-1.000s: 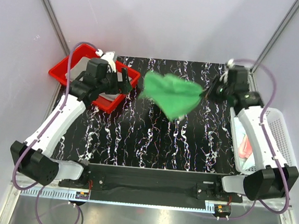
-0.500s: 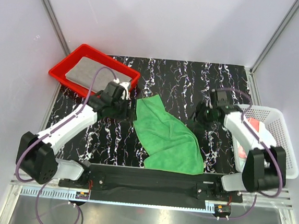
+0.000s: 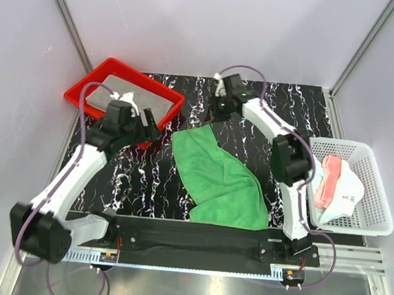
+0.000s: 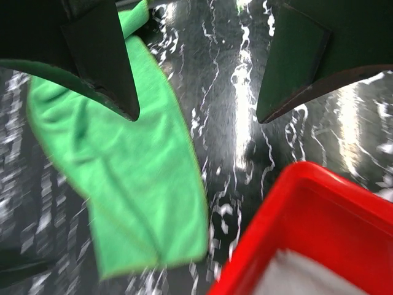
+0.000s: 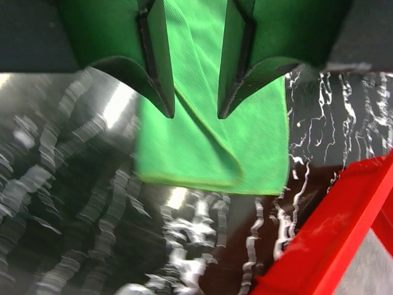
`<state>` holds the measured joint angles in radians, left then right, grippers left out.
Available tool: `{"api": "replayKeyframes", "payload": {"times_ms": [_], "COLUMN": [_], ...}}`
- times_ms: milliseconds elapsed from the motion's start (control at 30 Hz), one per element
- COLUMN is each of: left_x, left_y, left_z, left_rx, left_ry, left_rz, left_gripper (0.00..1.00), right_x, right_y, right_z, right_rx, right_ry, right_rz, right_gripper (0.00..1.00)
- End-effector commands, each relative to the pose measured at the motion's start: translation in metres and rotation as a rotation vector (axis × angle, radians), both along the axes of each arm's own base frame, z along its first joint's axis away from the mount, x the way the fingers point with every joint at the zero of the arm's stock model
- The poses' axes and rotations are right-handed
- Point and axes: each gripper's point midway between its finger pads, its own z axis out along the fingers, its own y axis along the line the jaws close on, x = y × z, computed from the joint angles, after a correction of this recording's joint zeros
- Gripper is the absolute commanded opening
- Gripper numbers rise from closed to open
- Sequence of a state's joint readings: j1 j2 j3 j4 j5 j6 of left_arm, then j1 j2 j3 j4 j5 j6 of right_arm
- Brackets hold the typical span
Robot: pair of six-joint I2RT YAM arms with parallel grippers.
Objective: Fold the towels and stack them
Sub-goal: Flatten out the crumpled towel
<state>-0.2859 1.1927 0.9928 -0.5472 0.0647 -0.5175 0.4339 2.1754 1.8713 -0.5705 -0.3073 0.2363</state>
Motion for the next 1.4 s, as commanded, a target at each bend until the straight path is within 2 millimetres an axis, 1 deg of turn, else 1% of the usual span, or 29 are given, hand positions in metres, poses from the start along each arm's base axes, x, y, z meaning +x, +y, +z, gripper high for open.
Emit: {"api": "replayKeyframes", "payload": {"times_ms": [0, 33, 67, 100, 167, 200, 233, 300, 367, 400, 500, 567, 600, 733, 833, 867, 900, 967, 1033, 1067, 1200, 1367], "left_x": [0.001, -0.004, -0.005, -0.008, -0.011, -0.012, -0.014, -0.014, -0.015, -0.015, -0.015, -0.014, -0.013, -0.011, -0.011, -0.011, -0.011, -0.012, -0.011, -0.011, -0.011, -0.012], "left_y": [0.009, 0.012, 0.014, 0.014, 0.015, 0.016, 0.017, 0.019, 0.019, 0.019, 0.017, 0.016, 0.016, 0.015, 0.015, 0.015, 0.014, 0.015, 0.015, 0.015, 0.013, 0.011], "left_z": [0.054, 0.062, 0.065, 0.064, 0.069, 0.071, 0.071, 0.072, 0.074, 0.074, 0.077, 0.077, 0.077, 0.072, 0.066, 0.065, 0.066, 0.066, 0.068, 0.067, 0.069, 0.066], "left_rx": [-0.064, -0.071, -0.073, -0.074, -0.072, -0.071, -0.061, -0.051, -0.049, -0.05, -0.06, -0.06, -0.06, -0.058, -0.049, -0.046, -0.048, -0.044, -0.041, -0.04, -0.045, -0.057], "left_ry": [-0.2, -0.229, -0.243, -0.246, -0.263, -0.27, -0.269, -0.271, -0.279, -0.279, -0.288, -0.291, -0.29, -0.281, -0.265, -0.264, -0.266, -0.269, -0.276, -0.273, -0.282, -0.272], "left_rz": [0.03, 0.037, 0.042, 0.041, 0.038, 0.035, 0.029, 0.033, 0.028, 0.021, 0.015, 0.011, 0.011, 0.006, 0.002, 0.0, -0.004, -0.006, -0.005, -0.005, -0.016, -0.025], "left_gripper": [0.83, 0.83, 0.84, 0.84, 0.84, 0.84, 0.84, 0.84, 0.84, 0.84, 0.84, 0.84, 0.84, 0.84, 0.84, 0.84, 0.84, 0.84, 0.84, 0.84, 0.84, 0.84], "right_x": [0.011, 0.012, 0.013, 0.016, 0.019, 0.019, 0.02, 0.02, 0.02, 0.018, 0.012, 0.01, 0.009, 0.014, 0.016, 0.017, 0.014, 0.016, 0.016, 0.017, 0.012, 0.007], "right_y": [0.036, 0.042, 0.05, 0.061, 0.069, 0.077, 0.079, 0.082, 0.082, 0.082, 0.087, 0.094, 0.093, 0.094, 0.094, 0.093, 0.093, 0.093, 0.092, 0.092, 0.094, 0.103], "right_z": [-0.009, -0.014, -0.018, -0.026, -0.034, -0.04, -0.042, -0.052, -0.059, -0.064, -0.069, -0.068, -0.068, -0.061, -0.052, -0.044, -0.045, -0.035, -0.033, -0.027, -0.024, -0.022], "right_rx": [-0.068, -0.069, -0.062, -0.062, -0.073, -0.077, -0.08, -0.098, -0.106, -0.108, -0.085, -0.06, -0.061, -0.053, -0.052, -0.044, -0.044, -0.035, -0.035, -0.026, -0.015, 0.003], "right_ry": [-0.072, -0.066, -0.062, -0.065, -0.071, -0.073, -0.078, -0.072, -0.065, -0.055, -0.033, -0.039, -0.04, -0.067, -0.085, -0.093, -0.091, -0.112, -0.112, -0.121, -0.127, -0.135], "right_rz": [0.116, 0.121, 0.125, 0.135, 0.133, 0.141, 0.14, 0.13, 0.123, 0.128, 0.137, 0.145, 0.141, 0.116, 0.108, 0.098, 0.096, 0.091, 0.085, 0.086, 0.095, 0.115], "right_gripper": [0.4, 0.4, 0.39, 0.38, 0.38, 0.38, 0.38, 0.38, 0.38, 0.38, 0.38, 0.38, 0.38, 0.38, 0.39, 0.39, 0.4, 0.41, 0.42, 0.42, 0.42, 0.43]}}
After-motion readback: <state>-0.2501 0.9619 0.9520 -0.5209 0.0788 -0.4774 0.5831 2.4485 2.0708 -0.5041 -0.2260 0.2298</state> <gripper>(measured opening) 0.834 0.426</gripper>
